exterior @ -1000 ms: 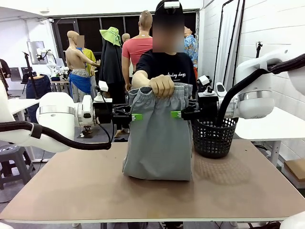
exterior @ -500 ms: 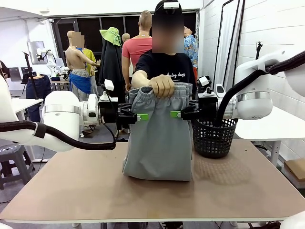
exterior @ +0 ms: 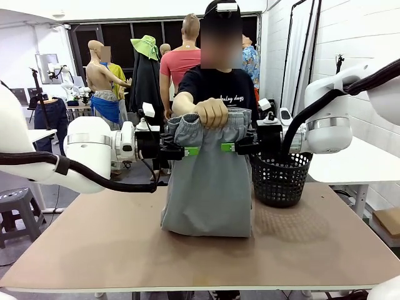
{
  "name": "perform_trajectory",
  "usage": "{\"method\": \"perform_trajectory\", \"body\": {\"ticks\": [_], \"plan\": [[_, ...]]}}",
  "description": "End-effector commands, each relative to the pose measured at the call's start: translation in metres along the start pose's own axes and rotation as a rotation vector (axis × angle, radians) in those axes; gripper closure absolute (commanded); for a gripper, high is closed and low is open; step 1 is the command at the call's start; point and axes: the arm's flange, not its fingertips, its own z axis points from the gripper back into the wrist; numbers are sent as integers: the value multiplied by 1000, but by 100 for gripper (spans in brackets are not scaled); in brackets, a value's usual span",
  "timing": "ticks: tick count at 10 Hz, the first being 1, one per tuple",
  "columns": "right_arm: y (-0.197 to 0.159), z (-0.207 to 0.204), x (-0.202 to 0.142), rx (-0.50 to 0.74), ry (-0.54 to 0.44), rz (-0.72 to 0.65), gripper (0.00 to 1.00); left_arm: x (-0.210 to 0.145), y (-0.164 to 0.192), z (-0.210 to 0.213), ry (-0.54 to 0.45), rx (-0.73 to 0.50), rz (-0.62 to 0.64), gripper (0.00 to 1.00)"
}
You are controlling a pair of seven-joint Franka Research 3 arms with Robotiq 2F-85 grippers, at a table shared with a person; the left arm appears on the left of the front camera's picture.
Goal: Fold the training pants.
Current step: Release the ends of the Training pants and then grab the overlapped ends.
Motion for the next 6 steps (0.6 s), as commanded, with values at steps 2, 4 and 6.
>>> {"method": "perform_trajectory", "body": {"ticks": [2,4,6], "plan": [[-2,-2,4,47,1,-7,0,0,20,-12,12,21,25,0],[-4,0,2,68,21,-47,0,-1,29,-10,-7,58,25,0],[-6,4,3,79,45,-70,37,0,32,-4,-42,81,15,40]]}}
